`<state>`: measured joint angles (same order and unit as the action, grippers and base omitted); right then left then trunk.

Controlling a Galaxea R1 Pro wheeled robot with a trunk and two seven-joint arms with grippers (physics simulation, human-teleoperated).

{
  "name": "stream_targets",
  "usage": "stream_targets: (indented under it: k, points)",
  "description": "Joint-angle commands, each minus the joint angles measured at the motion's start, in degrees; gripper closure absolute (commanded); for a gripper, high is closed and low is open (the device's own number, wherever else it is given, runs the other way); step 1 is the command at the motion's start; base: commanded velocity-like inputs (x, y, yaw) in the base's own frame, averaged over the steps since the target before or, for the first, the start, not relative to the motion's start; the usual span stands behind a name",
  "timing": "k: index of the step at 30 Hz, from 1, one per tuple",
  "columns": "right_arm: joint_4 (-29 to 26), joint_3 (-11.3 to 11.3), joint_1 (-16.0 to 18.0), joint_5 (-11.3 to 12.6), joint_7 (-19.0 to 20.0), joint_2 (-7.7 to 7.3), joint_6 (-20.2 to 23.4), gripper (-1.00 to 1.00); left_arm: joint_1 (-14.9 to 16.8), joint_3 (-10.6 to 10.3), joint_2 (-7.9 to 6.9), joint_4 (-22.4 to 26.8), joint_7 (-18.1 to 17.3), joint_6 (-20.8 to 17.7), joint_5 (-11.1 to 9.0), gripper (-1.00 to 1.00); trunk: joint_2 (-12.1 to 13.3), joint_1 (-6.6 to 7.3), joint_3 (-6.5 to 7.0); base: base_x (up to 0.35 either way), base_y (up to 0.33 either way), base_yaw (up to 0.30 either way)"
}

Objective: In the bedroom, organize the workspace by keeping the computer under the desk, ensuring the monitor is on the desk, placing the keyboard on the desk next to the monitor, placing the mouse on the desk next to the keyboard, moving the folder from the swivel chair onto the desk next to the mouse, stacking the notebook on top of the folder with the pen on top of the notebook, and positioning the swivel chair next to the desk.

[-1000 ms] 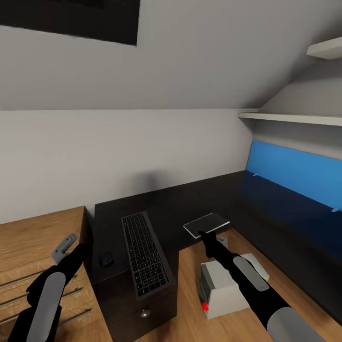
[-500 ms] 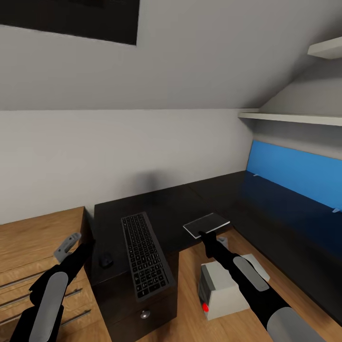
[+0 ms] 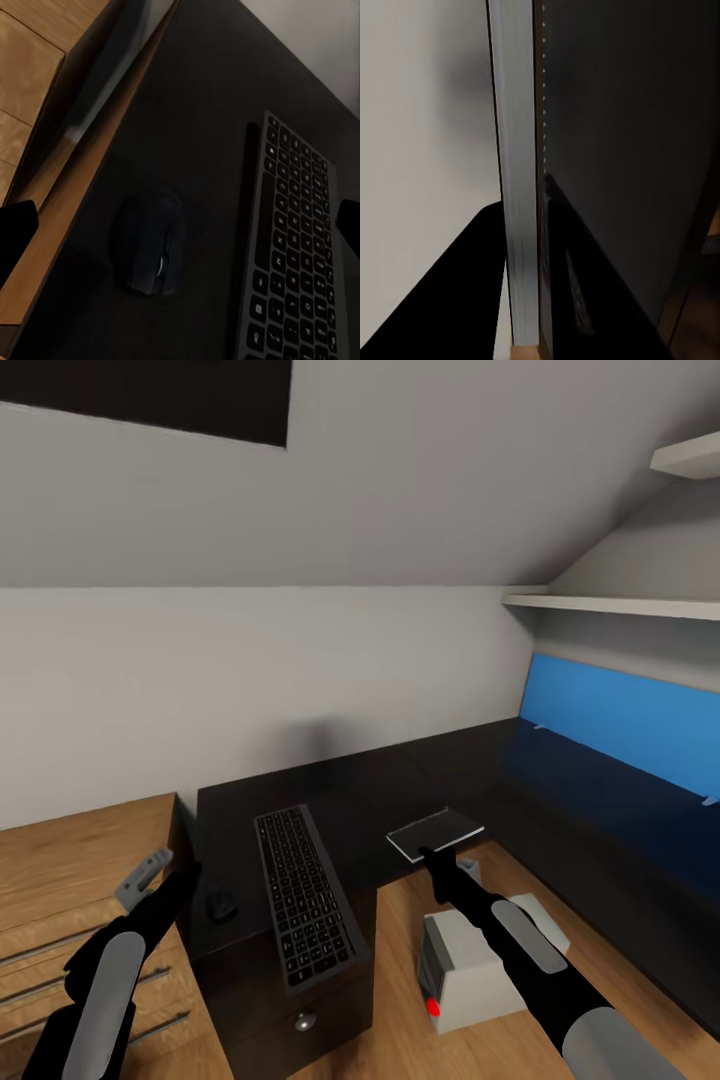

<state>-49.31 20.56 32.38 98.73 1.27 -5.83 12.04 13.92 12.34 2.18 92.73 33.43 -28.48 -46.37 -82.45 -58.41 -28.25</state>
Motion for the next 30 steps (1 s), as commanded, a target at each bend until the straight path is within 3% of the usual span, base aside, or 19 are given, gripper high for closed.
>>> stream_targets:
  k: [1, 18, 23, 30]
  points:
    - [0.0, 0.18, 0.05, 0.43, 0.14, -0.06, -0.01, 1.0, 0.05, 0.08, 0.04, 0.09, 0.35, -0.19, -0.52, -1.0, -0.45, -0.22, -0.25, 0.0, 0.0, 0.0]
    - [-0.05, 0.18, 0.05, 0.58, 0.36, -0.21, 0.68, 1.0, 0.05, 0.14, 0.02, 0.09, 0.35, -0.23, -0.53, -1.0, -7.27, -3.96, -3.3, 0.0, 0.0, 0.0]
    - [-0.08, 0.12, 0.05, 0.59, 4.65, -0.29, 2.87, 1.0, 0.05, 0.11, 0.02, 0.09, 0.35, -0.22, -0.53, -1.0, -9.28, -5.06, -4.19, 0.0, 0.0, 0.0]
    - [-0.08, 0.09, -0.02, 0.59, 5.96, -0.31, 3.22, 1.0, 0.05, 0.08, 0.03, 0.09, 0.35, -0.21, -0.53, -1.0, -12.08, -6.59, -5.45, 0.0, 0.0, 0.0]
